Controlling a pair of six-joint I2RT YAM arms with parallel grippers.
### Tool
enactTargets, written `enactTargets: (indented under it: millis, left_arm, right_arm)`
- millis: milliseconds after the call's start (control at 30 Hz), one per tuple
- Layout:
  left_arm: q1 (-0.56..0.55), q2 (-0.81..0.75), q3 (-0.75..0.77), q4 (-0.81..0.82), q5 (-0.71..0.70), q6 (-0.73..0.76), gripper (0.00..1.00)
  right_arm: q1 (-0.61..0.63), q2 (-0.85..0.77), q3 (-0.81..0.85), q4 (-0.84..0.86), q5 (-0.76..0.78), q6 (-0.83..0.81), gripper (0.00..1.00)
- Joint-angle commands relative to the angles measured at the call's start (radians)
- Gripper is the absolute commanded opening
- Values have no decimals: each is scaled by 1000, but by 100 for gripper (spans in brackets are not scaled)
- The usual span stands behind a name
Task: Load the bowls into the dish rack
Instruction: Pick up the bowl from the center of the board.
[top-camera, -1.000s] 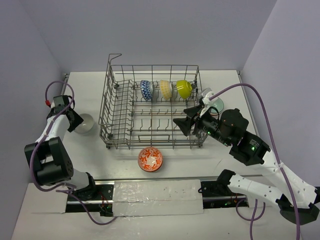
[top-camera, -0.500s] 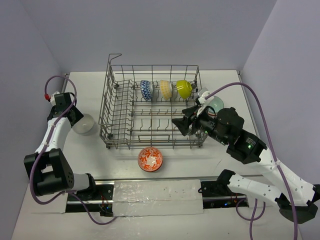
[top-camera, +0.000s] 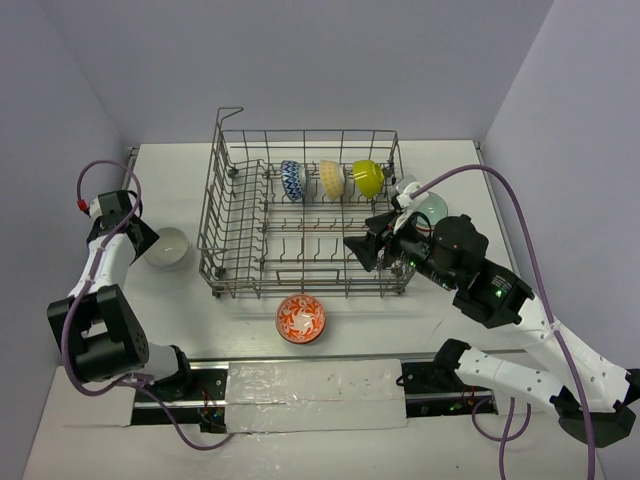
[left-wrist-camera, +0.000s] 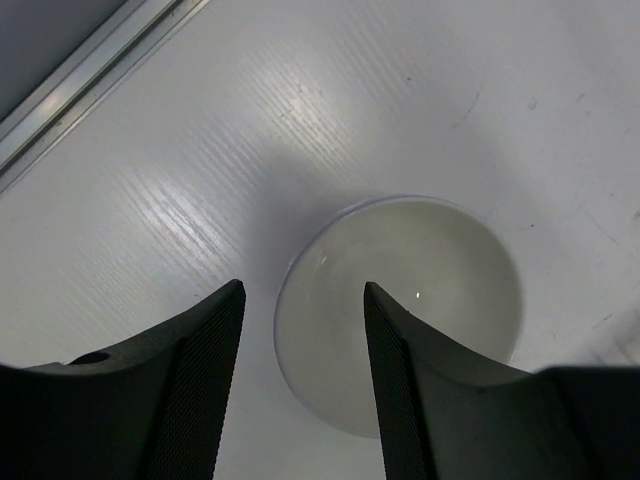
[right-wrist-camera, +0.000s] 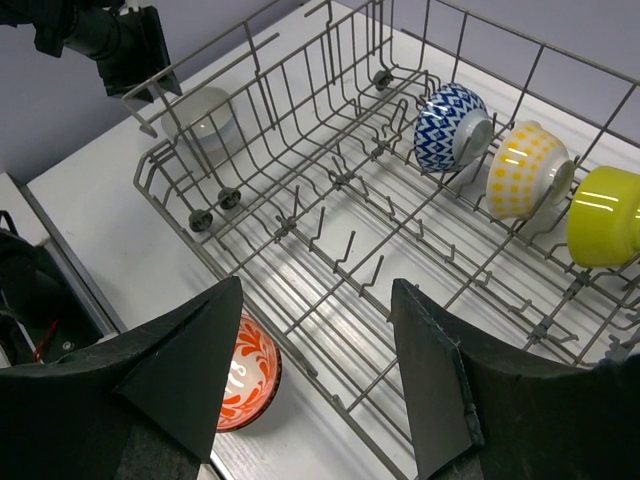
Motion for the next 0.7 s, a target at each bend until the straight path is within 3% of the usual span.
enactTargets:
  millis: [0,333,433,567,667]
  left_arm:
    - [15,19,-4,14,58,-16,56]
    - [18,109,16,17,138,0,52]
    - [21,117,17,14,136,0,46]
    - [21,111,14,17,138,2,23]
    - [21,120,17,15,146,2,17]
  right_arm:
    - [8,-16,-4,50,20,-12,69]
    - [7,-31,-10,53,40,-10,70]
    - [7,-30,-13,54,46,-7,70]
    - [8,-22,-13,54,48,-6,70]
    - [8,-21,-13,54,48,-6,70]
